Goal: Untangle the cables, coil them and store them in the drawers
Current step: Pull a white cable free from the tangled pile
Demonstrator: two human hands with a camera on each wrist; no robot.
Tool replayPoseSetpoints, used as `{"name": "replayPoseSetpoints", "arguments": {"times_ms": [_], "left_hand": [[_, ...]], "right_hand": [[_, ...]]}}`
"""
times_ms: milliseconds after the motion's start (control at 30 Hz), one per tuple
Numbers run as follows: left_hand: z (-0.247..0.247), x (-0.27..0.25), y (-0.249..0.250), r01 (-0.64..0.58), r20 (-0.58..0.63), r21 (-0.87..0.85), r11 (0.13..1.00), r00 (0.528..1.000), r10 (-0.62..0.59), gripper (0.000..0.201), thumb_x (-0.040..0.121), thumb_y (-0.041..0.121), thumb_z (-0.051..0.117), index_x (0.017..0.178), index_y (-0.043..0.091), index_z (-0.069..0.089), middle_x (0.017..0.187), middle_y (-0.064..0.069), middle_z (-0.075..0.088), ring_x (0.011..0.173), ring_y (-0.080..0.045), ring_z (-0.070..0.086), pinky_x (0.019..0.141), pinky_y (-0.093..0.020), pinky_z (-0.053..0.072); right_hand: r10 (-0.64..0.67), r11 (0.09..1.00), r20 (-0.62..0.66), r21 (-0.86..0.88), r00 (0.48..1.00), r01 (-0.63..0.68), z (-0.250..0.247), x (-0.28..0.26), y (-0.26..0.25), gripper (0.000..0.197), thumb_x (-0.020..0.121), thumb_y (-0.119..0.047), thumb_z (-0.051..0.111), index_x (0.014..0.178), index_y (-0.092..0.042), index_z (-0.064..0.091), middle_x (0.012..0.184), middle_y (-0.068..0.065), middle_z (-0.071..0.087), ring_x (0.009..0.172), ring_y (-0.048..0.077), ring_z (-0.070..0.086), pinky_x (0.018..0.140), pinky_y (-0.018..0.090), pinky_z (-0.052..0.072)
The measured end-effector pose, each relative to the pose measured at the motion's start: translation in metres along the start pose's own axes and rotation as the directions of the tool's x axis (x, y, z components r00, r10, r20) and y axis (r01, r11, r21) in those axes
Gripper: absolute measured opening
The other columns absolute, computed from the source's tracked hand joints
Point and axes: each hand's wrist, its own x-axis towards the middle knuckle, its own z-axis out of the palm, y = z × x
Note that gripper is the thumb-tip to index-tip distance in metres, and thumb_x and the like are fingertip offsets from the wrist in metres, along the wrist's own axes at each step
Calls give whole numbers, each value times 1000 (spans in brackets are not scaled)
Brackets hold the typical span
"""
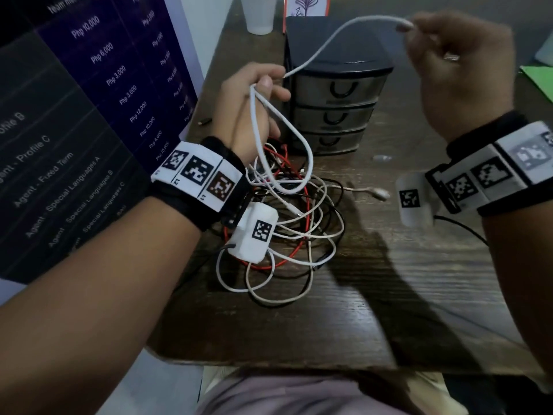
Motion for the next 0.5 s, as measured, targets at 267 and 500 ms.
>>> {"name": "replayPoseSetpoints", "arguments": {"times_ms": [267, 500], "left_hand": [[-8, 4, 7, 232, 7, -159, 960, 972, -233, 36, 95, -1, 47, 126, 18, 49, 86, -18, 58, 51, -14, 52, 41, -23, 44], [-26, 7, 9, 66, 14, 350, 934, 997, -76, 7, 89, 14, 64, 96, 13, 64, 79, 5, 59, 62, 1, 53, 57, -10, 44]], "right_hand": [[288, 922, 145, -310, 947, -233, -4, -6, 40, 38, 94, -45, 58, 90, -11, 75, 46, -10, 54, 52, 7, 46, 49, 20, 30], [491, 798, 193, -491, 849, -350, -10, -13, 66, 16, 85, -34, 70, 95, -23, 75, 95, 3, 71, 99, 22, 65, 86, 26, 43]]}}
